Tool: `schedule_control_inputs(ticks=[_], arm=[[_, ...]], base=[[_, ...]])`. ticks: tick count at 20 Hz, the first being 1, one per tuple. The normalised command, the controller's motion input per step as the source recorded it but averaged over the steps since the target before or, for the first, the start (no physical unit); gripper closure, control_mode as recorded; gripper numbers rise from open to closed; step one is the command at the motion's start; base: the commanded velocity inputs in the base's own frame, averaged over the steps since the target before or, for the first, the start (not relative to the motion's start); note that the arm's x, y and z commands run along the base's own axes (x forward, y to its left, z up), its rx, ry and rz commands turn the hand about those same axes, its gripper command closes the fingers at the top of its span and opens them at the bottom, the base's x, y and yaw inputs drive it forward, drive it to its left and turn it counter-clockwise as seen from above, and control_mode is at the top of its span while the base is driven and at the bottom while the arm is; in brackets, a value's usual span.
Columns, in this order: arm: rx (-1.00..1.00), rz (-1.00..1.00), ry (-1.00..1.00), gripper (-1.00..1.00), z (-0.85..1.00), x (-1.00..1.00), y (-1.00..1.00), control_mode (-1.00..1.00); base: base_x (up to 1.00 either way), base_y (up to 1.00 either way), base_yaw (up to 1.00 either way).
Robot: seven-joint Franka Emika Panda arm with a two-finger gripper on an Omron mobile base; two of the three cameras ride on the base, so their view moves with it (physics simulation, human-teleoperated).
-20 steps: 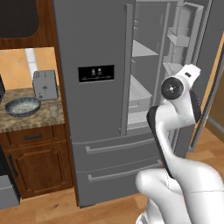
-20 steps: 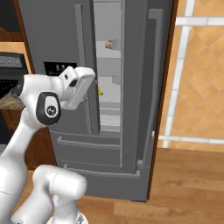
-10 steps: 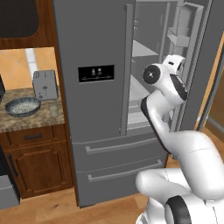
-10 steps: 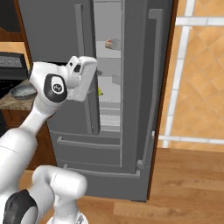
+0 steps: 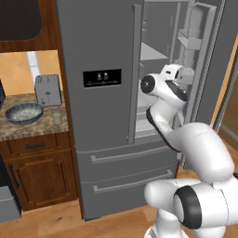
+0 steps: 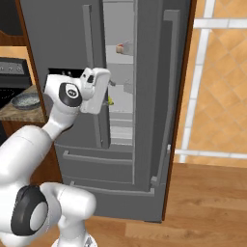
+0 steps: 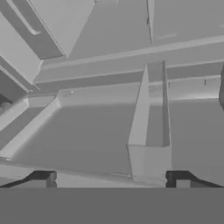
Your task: Grab a lemon wedge from the fridge and one ice cube from the ice bowl, and put them in the glass of lemonade.
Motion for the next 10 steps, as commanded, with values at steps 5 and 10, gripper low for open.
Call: schedule_control_inputs(ticks=[5, 10], arm=[[-0.03, -0.12, 0.01, -1.0, -0.04, 0.35, -0.5, -1.0], [-0.01, -0.15, 0.04, -1.0, -0.1, 0.07, -0.91, -1.0]], base=[[0.0, 0.0, 0.0], [0.0, 0.0, 0.0]])
